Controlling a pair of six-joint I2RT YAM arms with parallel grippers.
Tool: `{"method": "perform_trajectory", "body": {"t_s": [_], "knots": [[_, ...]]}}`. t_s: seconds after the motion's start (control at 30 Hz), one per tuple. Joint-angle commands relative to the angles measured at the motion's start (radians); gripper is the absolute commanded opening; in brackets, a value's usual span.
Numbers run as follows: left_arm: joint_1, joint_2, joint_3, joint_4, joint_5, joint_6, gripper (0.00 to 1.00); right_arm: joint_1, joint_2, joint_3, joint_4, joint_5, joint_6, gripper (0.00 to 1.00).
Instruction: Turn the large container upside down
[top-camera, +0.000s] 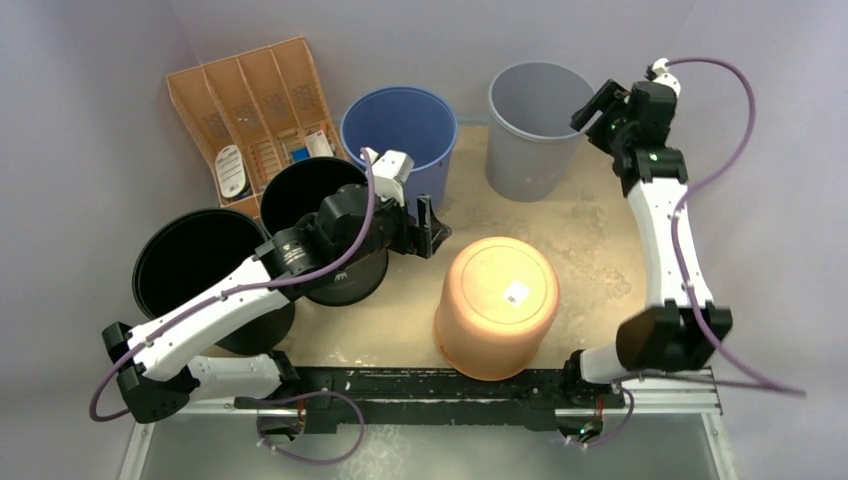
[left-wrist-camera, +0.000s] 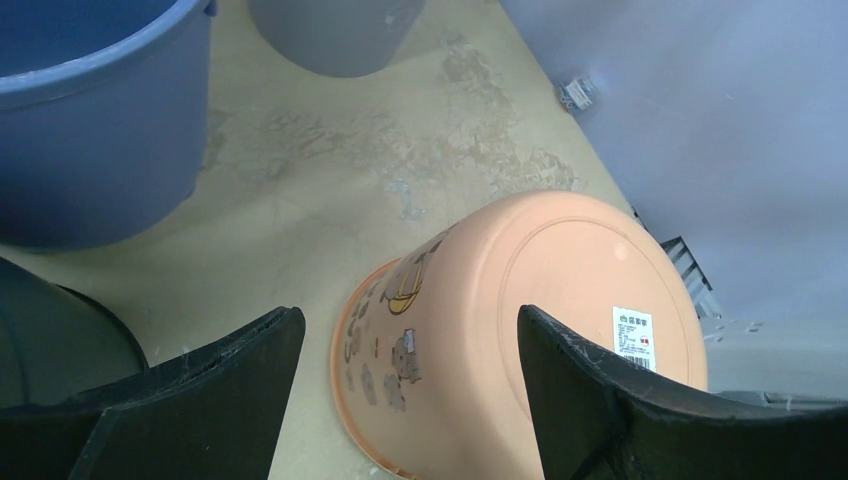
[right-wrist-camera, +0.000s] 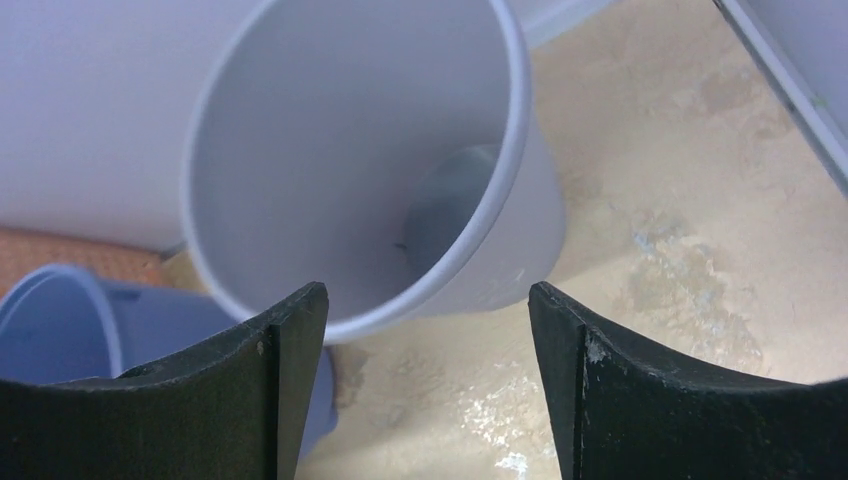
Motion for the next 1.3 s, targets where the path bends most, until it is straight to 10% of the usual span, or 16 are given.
{"method": "perform_trajectory", "body": {"t_s": [0.0, 0.53, 1.0, 1.27], "knots": [[-0.007, -0.033, -0.025, 0.065, -0.036, -0.007, 0.78, 0.0, 0.134, 0.167, -0.07, 0.13, 0.066, 0.76], [-0.009, -0.057, -0.06, 0.065, -0.075, -0.028, 0.79, -0.029, 0.389, 0.294, -0.094, 0.061, 0.073, 0.55], [-0.008, 0.02, -0.022, 0.075, 0.021, -0.045, 0.79, -0.074, 0.212, 0.151, -0.037, 0.069, 0.025, 0.0], [-0.008, 0.1, 0.247, -0.056, -0.082, -0.025, 0.79, -0.079, -0.075, -0.077, 0.028, 0.09, -0.117, 0.0]]}}
